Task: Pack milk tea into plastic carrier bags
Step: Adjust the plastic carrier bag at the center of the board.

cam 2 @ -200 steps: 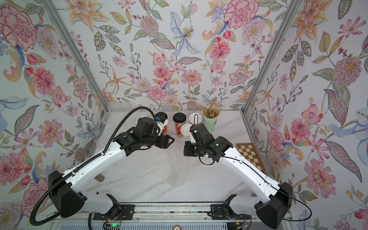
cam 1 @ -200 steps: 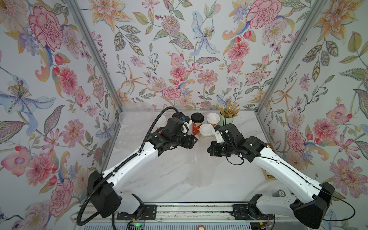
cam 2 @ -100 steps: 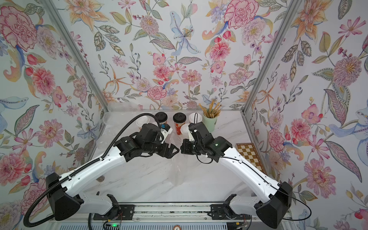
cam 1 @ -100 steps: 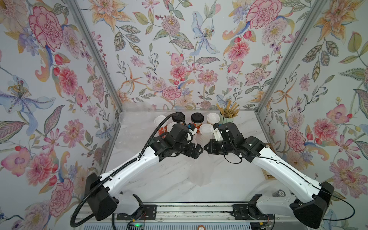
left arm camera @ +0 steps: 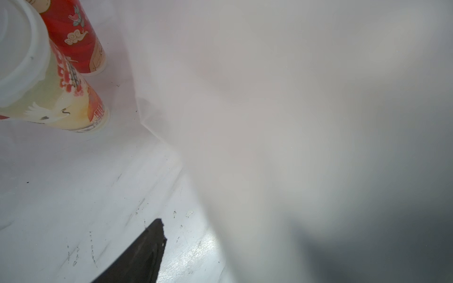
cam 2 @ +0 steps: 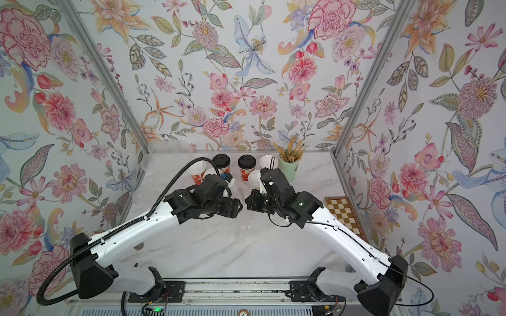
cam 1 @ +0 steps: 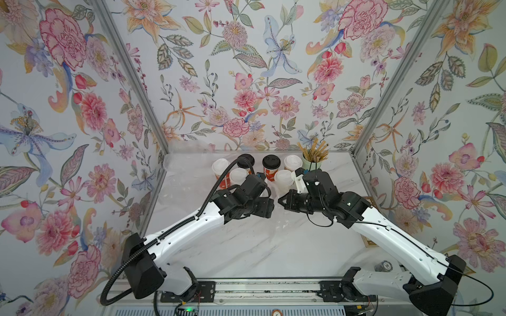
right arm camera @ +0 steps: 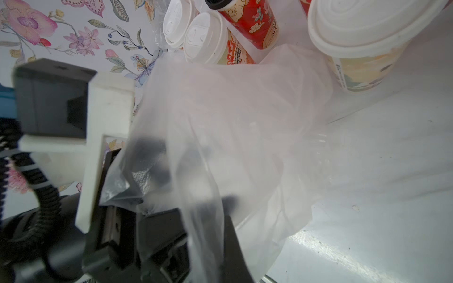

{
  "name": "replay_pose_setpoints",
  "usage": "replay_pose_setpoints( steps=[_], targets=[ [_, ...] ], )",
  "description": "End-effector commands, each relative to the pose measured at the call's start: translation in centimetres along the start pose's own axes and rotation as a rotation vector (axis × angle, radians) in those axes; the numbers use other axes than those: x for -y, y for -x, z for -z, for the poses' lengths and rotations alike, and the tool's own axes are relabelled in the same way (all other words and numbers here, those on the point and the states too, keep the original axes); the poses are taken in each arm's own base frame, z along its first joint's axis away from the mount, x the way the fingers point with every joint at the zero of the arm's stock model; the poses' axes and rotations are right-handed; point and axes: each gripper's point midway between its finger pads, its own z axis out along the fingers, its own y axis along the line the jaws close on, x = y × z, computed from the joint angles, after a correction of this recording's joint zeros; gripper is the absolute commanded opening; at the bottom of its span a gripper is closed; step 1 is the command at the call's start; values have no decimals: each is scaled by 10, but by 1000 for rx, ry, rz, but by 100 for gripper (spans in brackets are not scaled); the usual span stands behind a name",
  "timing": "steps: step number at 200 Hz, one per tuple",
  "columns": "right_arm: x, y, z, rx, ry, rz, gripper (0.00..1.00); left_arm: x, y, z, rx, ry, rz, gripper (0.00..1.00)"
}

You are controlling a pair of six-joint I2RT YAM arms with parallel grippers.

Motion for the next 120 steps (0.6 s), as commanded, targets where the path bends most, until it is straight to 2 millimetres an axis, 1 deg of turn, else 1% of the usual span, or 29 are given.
replay_pose_setpoints(
  steps=[1, 11, 24, 37, 62, 79, 93, 101, 120],
  targets=[
    [0, 6, 7, 48, 2, -9, 0, 11, 4, 9, 44, -60, 20, 67],
    [1, 7, 8, 54, 0, -6, 0, 13, 4, 9, 45, -72, 21, 59],
    [6, 8, 10, 56, -8, -8, 0, 8, 1, 9, 40, -54, 15, 49],
    [14, 7, 11, 50, -33, -14, 0, 1, -3, 11, 30, -19, 3, 42],
    [33, 5, 17, 30, -94, -26, 0, -11, -8, 16, 11, 30, -24, 32],
    [43, 4, 22, 28, -121, -31, 0, -14, -11, 20, 7, 37, -31, 32],
    [47, 3, 23, 22, -127, -35, 0, -13, -13, 21, 3, 22, -41, 27],
    [49, 2, 23, 12, -134, -35, 0, -13, -13, 22, 5, 22, -40, 27],
    [52, -2, 22, -10, -143, -30, 0, -11, -9, 25, 21, 0, -34, 37]
  ],
)
